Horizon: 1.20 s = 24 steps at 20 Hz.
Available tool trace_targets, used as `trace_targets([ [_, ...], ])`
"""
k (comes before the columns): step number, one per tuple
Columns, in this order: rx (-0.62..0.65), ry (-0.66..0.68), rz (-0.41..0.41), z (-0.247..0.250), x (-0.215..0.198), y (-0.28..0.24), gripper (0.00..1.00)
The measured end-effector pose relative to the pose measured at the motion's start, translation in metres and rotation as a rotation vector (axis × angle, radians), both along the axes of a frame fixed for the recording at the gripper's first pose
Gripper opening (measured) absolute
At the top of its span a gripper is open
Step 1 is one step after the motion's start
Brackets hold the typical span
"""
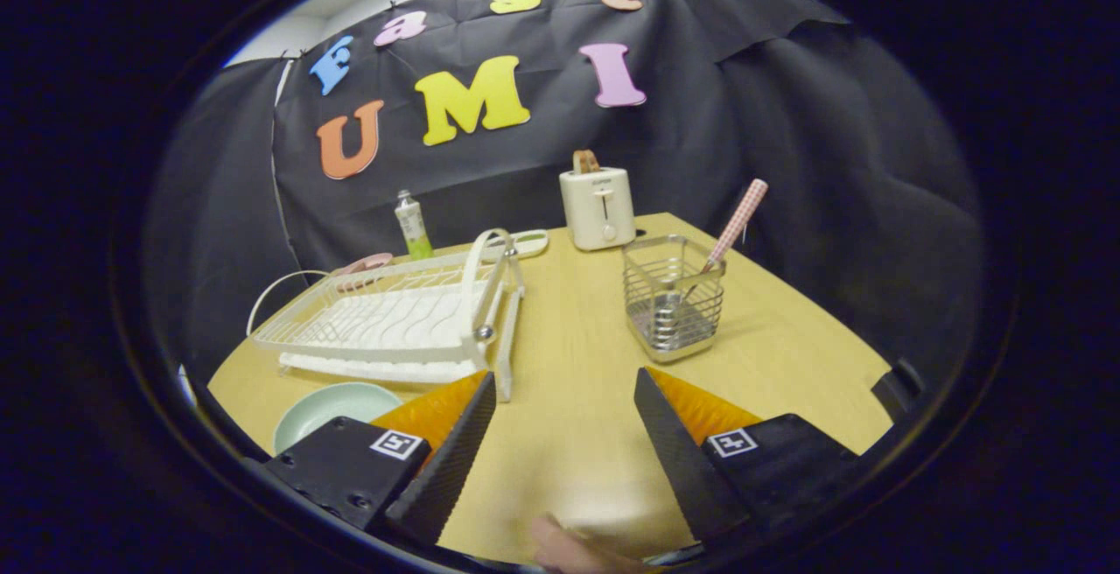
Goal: Take the plate from the dish rack, then take the spoon from the basket and place it into the plate.
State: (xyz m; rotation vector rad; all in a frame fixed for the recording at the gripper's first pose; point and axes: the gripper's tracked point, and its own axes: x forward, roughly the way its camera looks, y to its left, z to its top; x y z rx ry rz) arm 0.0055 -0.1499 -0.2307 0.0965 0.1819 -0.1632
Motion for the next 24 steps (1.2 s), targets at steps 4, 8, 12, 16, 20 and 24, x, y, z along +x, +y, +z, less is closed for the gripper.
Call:
trace_targets([
  [4,-0.028,-0.072,-0.063,0.029,0.008,-0.049,1.00],
  [8,-0.081,-0.098,-0.115,0.056,0.022,-0.089,1.00],
  [12,-0.015,-0.104,-0.074,0.071,0.050,-0.106,1.00],
  [16,0.071,-0.101,-0.097,0.072,0.083,-0.131,0.80],
  [20,0.047,-0.141,-0.088,0.081,0.096,-0.127,0.41],
  [24,-0.019,-0.240,-0.089,0.110,0.088,-0.112,0.18],
])
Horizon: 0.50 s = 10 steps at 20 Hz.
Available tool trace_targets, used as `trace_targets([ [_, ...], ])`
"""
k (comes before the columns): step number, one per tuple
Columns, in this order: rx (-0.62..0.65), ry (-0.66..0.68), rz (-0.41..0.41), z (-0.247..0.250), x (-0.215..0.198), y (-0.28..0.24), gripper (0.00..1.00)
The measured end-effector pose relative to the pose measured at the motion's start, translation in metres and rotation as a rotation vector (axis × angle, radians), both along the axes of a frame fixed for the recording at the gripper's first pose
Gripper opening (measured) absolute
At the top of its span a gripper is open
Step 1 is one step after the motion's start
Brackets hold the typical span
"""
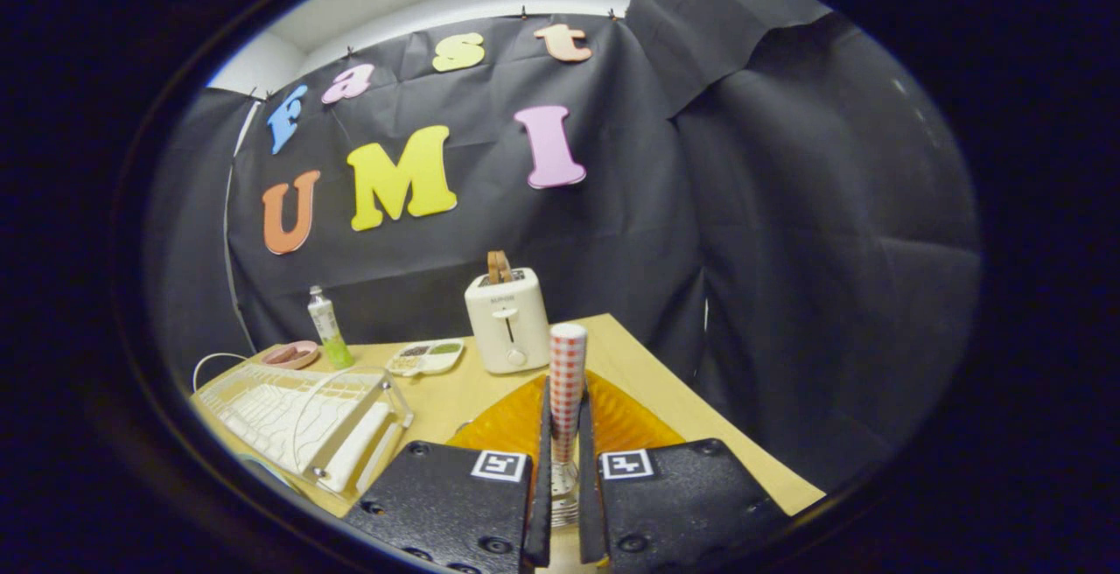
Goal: Take the plate from the dish rack, then take the spoon from the basket and place it into the plate.
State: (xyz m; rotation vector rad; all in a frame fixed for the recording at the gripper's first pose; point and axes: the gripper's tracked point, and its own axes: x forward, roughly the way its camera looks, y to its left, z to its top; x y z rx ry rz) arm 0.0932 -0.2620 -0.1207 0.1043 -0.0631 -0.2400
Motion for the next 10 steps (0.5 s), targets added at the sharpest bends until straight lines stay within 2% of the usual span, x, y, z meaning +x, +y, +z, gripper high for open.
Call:
trace_targets([
  [3,-0.046,-0.017,-0.016,0.015,-0.006,0.012,0.17],
  [10,-0.023,-0.085,-0.024,0.066,-0.035,0.042,0.17],
])
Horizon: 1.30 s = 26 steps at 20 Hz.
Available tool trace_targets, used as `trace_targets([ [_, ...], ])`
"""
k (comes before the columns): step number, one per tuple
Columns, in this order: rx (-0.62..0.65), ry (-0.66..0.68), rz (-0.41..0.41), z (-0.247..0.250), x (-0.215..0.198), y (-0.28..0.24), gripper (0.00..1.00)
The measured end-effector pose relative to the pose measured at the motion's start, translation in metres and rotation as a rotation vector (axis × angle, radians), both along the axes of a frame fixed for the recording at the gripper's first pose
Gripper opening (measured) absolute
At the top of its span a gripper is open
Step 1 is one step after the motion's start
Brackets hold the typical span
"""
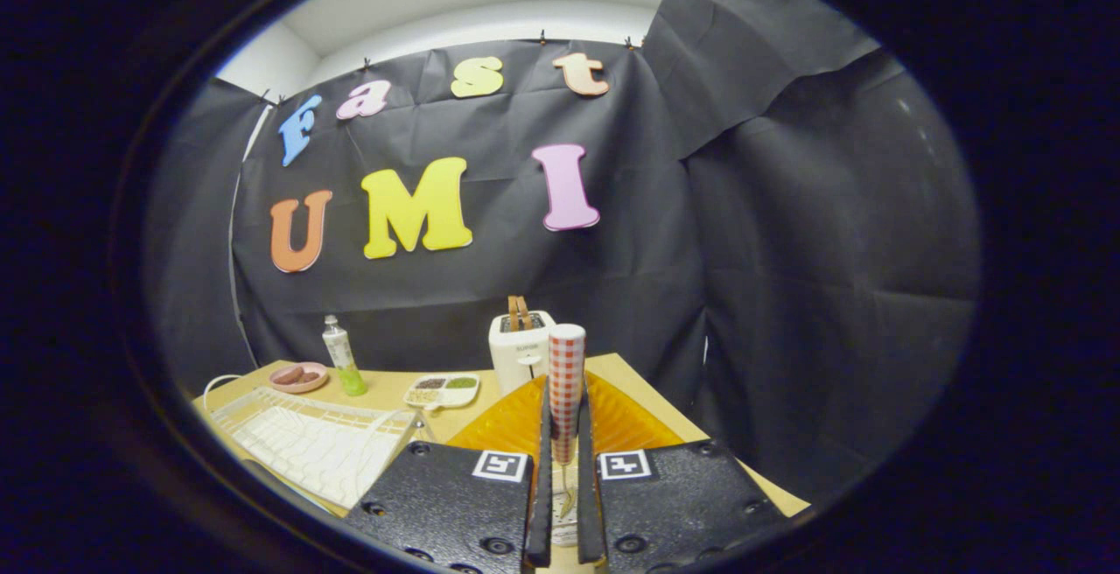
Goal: Take the plate from the dish rack, then take the spoon from the basket and place it into the plate.
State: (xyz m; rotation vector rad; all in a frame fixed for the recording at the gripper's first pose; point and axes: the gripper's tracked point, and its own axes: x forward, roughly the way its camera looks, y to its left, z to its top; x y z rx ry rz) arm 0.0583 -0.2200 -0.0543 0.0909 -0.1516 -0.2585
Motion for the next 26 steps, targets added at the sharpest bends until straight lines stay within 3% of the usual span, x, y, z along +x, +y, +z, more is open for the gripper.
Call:
trace_targets([
  [8,-0.090,-0.026,0.000,0.031,-0.059,0.078,0.17],
  [12,-0.054,-0.008,0.063,0.004,-0.085,0.140,0.16],
  [17,-0.127,0.045,0.100,-0.048,-0.103,0.212,0.17],
  [23,-0.102,0.109,0.217,-0.105,-0.103,0.296,0.18],
  [26,-0.125,0.115,0.223,-0.118,-0.095,0.319,0.18],
])
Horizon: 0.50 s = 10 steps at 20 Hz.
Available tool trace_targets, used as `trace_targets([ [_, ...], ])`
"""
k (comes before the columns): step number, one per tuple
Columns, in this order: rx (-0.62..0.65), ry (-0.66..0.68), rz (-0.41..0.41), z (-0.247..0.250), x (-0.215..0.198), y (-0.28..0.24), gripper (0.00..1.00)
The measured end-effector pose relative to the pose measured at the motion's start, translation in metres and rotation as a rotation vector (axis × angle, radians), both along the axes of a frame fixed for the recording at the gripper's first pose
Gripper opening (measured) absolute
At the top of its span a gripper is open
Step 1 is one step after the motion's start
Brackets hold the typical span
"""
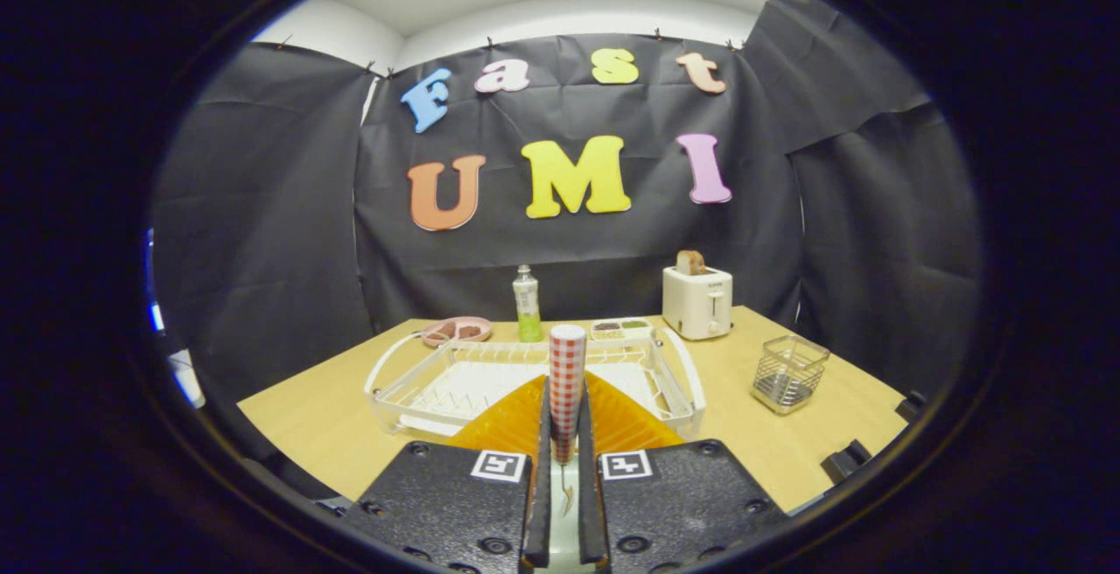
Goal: Take the plate from the dish rack, then take the spoon from the basket and place it into the plate.
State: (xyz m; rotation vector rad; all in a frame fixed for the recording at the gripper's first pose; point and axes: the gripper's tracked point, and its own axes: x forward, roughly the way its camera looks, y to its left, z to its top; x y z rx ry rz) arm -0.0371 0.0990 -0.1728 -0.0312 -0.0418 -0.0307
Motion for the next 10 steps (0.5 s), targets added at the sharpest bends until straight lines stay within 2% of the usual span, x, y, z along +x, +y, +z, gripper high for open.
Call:
trace_targets([
  [5,-0.003,0.016,0.059,-0.019,0.004,0.033,0.19],
  [10,0.016,0.025,0.038,-0.020,0.006,0.027,0.21],
])
